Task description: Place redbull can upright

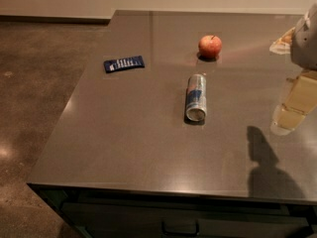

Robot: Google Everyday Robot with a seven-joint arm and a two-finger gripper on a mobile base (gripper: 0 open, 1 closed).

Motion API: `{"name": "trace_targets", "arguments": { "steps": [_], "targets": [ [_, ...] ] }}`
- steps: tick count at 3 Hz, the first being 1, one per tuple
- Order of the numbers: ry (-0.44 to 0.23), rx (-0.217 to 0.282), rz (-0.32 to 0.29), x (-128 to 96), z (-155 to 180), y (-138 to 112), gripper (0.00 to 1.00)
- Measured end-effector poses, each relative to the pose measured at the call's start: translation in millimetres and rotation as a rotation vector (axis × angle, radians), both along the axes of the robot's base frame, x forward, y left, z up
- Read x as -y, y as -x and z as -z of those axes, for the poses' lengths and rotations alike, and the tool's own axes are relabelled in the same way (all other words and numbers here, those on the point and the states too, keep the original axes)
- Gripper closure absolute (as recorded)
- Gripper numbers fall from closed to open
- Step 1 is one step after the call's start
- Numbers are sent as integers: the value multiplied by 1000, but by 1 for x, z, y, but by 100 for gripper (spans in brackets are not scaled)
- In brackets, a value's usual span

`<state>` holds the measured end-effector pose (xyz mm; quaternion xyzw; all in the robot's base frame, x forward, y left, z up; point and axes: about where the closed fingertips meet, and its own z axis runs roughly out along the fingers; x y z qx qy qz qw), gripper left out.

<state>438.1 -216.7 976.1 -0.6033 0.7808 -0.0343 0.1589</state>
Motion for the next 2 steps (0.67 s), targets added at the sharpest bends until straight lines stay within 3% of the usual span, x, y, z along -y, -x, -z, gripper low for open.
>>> {"name": "trace_targets", "arguments": {
  "steps": [2],
  "targets": [
    [2,4,21,-5,-1,-5,0]
  ]
}}
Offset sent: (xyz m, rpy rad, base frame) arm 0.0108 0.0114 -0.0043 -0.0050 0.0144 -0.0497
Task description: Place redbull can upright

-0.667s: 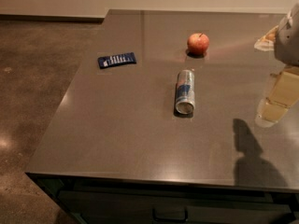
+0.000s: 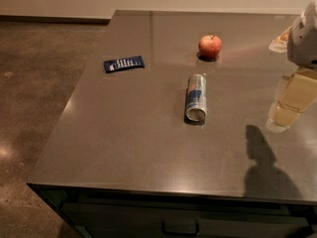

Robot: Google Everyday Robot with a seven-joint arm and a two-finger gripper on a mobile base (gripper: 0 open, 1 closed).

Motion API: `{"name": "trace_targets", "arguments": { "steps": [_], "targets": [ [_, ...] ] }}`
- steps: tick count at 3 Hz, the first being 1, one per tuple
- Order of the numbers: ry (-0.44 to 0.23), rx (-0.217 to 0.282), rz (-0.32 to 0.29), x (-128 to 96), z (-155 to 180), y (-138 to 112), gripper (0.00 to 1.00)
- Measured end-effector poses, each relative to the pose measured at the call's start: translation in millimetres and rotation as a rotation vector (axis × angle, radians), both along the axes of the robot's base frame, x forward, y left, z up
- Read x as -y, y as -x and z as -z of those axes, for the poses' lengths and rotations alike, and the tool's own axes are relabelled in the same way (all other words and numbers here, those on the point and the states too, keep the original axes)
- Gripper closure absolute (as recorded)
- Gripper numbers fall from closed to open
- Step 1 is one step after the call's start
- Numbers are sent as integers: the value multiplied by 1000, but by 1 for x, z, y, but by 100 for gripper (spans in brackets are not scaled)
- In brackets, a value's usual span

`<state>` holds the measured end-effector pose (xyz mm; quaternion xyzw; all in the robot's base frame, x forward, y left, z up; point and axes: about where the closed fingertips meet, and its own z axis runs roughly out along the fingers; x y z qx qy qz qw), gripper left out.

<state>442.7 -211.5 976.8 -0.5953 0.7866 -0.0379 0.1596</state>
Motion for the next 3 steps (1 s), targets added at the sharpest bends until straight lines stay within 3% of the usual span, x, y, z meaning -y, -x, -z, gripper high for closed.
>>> {"name": "trace_targets", "arguments": {
  "steps": [1,3],
  "targets": [
    [-3,-17,46,-16,6,-11,0],
    [-47,-63,203,-68,23,-43,0]
  ]
}}
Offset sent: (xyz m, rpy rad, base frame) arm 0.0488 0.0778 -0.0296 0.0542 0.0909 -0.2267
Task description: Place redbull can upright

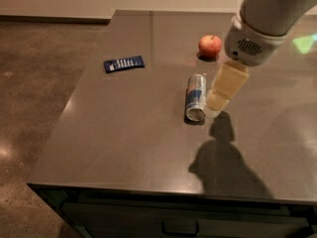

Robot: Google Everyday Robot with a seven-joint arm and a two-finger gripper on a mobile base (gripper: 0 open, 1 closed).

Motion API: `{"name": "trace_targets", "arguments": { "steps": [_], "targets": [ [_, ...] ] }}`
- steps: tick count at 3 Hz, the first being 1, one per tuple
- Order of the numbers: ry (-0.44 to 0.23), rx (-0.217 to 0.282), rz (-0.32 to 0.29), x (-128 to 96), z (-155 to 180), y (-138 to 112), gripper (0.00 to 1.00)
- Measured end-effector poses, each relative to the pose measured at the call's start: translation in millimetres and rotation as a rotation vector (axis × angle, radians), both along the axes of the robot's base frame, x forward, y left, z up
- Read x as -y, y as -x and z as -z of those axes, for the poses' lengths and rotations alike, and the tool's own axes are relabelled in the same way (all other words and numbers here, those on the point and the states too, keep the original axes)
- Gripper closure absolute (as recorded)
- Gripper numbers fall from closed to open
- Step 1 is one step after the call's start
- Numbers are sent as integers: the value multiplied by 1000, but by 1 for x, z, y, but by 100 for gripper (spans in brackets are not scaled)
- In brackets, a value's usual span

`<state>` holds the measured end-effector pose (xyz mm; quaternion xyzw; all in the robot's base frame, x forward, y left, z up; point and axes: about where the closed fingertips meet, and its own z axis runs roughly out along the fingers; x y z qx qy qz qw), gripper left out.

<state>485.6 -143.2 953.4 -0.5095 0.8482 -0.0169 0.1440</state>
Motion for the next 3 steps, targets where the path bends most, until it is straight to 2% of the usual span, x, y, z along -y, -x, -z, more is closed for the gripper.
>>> {"name": "trace_targets", "arguments": {
  "steps": [1,3],
  "targets": [
    [-3,-8,123,-14,10,-16,0],
    [-15,-16,438,-17,32,-52,0]
  ]
}}
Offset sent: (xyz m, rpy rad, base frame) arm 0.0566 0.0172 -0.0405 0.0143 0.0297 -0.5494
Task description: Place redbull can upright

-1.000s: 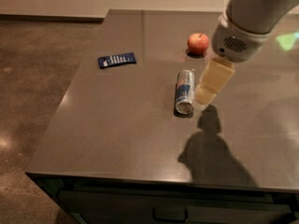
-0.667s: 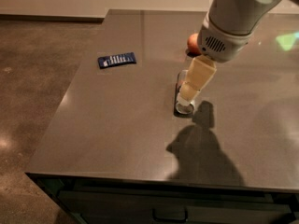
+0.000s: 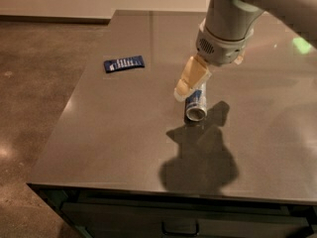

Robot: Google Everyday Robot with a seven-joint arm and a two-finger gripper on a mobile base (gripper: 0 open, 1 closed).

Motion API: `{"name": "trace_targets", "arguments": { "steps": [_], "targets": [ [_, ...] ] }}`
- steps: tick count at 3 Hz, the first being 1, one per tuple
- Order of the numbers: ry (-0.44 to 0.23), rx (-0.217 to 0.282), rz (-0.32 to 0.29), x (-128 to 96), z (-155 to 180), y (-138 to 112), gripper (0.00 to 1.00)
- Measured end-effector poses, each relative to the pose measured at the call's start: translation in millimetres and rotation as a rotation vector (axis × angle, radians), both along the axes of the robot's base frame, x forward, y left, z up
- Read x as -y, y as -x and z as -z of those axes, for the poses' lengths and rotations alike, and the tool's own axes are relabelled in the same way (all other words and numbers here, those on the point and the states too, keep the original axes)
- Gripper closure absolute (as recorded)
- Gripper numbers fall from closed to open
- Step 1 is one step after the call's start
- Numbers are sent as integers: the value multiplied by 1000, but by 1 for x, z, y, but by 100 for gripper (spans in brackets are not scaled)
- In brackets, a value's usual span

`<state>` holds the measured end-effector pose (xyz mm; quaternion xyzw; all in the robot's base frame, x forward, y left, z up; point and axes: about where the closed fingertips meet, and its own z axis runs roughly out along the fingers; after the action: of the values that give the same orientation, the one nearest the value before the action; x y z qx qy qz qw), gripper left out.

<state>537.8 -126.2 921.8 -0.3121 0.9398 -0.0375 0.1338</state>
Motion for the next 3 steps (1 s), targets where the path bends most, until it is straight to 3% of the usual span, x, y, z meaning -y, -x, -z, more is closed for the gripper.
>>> {"name": "trace_targets", "arguments": {
  "steps": [1,3],
  "targets": [
    [-26,-15,140,2,9,-12,0],
    [-21,-105,313,-4,44,-31,0]
  ]
}}
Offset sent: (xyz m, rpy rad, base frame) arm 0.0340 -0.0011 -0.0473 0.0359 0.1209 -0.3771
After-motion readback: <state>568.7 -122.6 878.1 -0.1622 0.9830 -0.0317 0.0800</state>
